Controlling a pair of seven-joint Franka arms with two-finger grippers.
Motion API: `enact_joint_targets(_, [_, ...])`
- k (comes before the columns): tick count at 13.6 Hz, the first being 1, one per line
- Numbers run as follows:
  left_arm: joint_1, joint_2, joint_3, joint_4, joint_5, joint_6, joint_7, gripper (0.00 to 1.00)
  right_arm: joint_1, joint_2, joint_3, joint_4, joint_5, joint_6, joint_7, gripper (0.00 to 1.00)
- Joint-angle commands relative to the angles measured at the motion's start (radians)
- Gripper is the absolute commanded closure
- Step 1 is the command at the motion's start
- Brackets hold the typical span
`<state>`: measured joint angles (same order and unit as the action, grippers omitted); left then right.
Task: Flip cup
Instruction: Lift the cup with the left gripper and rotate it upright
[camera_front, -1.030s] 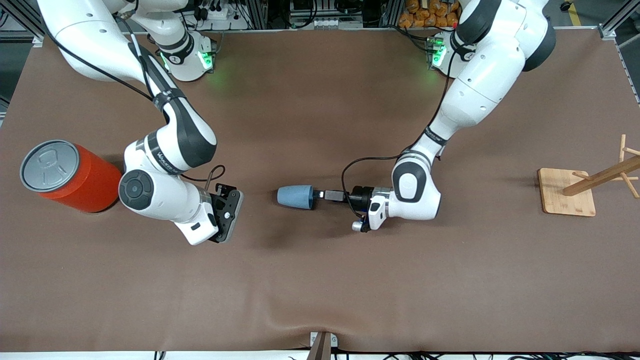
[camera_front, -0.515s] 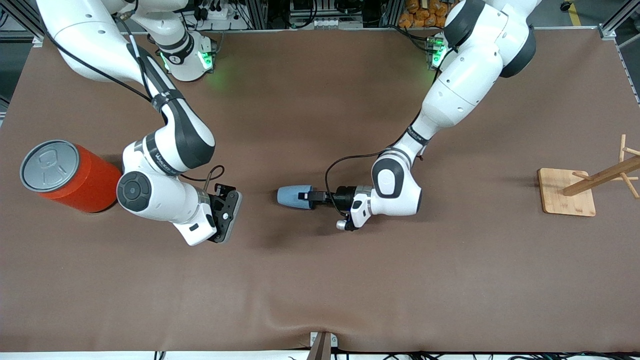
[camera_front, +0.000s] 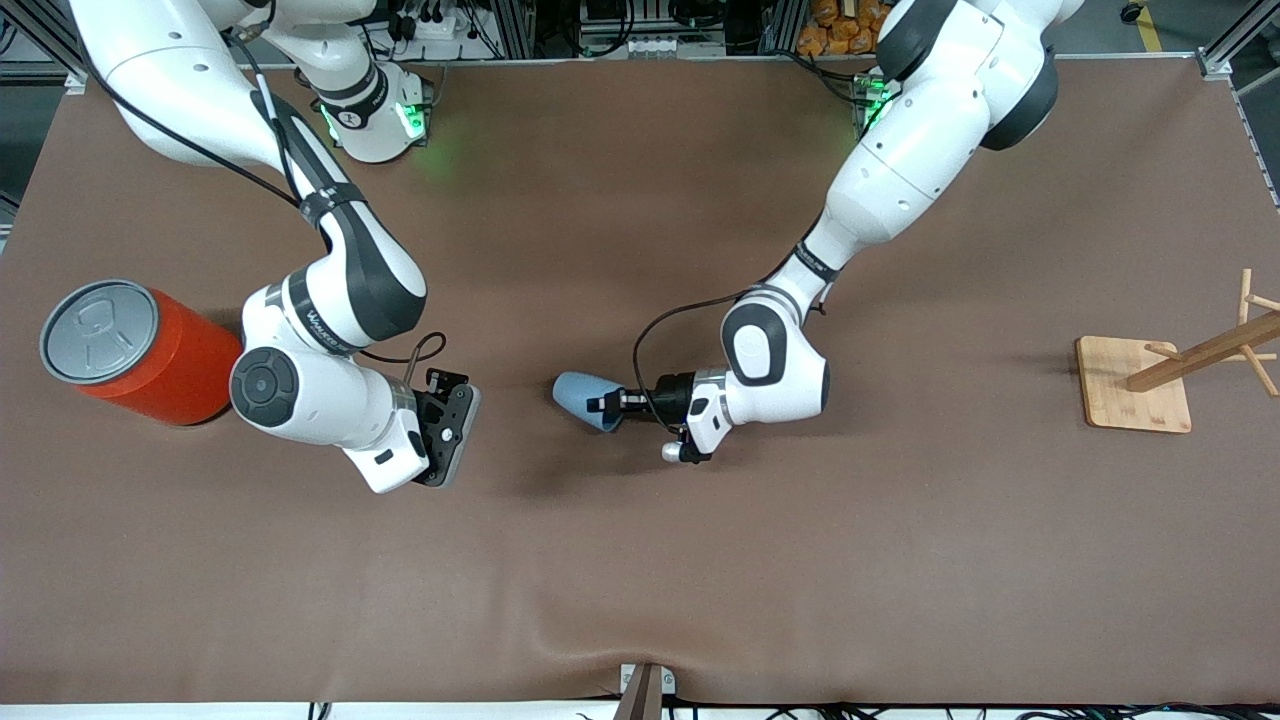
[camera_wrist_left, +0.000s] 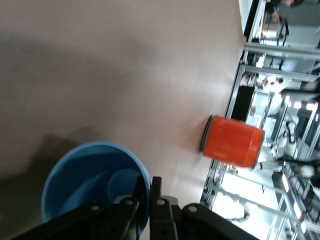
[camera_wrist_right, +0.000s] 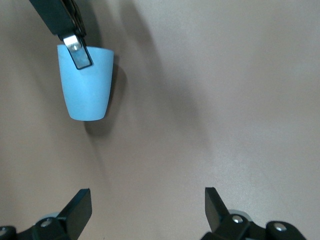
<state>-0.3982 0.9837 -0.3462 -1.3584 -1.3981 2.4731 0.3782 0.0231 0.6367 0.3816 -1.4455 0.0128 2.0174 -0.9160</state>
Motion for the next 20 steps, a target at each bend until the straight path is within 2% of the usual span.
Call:
enact_joint_targets(1, [-0.024, -0.112, 0.018, -0.041, 0.002, 0.114, -0.166, 1.0, -0.022, -0.003, 0.017, -0.009, 0.01, -0.003, -0.006, 0.0])
enact_joint_targets(3, [-0.001, -0.157, 0.022, -0.045, 0.127, 0.127, -0.318, 1.0, -0.022, -0.003, 0.017, -0.01, 0.012, -0.003, -0.004, 0.0])
enact_joint_targets(7, [0.045, -0.318, 0.133, -0.157, 0.524, 0.109, -0.6, 1.0, -0.026, -0.002, 0.016, -0.018, 0.025, -0.002, -0.007, 0.0])
enact_joint_targets(9, [0.099, -0.345, 0.157, -0.16, 0.692, 0.032, -0.657, 1.0, -0.031, -0.002, 0.017, -0.018, 0.029, -0.002, -0.009, 0.0])
enact_joint_targets(12, [0.157, -0.387, 0.214, -0.157, 1.018, -0.1, -0.752, 1.0, -0.031, 0.0, 0.017, -0.019, 0.029, -0.003, -0.009, 0.0])
enact_joint_targets(14, [0.205, -0.419, 0.225, -0.172, 1.178, -0.163, -0.794, 1.0, -0.032, 0.0, 0.016, -0.019, 0.03, -0.003, -0.01, 0.0])
enact_joint_targets(16, [0.255, -0.469, 0.225, -0.278, 1.307, -0.157, -0.794, 1.0, -0.032, 0.0, 0.016, -0.024, 0.03, -0.003, -0.01, 0.0])
enact_joint_targets(18, [0.306, -0.545, 0.223, -0.446, 1.439, -0.032, -0.795, 1.0, -0.035, 0.0, 0.017, -0.026, 0.03, -0.002, -0.014, 0.0])
enact_joint_targets(20, [0.331, -0.6, 0.225, -0.592, 1.455, 0.1, -0.795, 1.0, -0.037, 0.0, 0.016, -0.026, 0.03, -0.002, -0.014, 0.0])
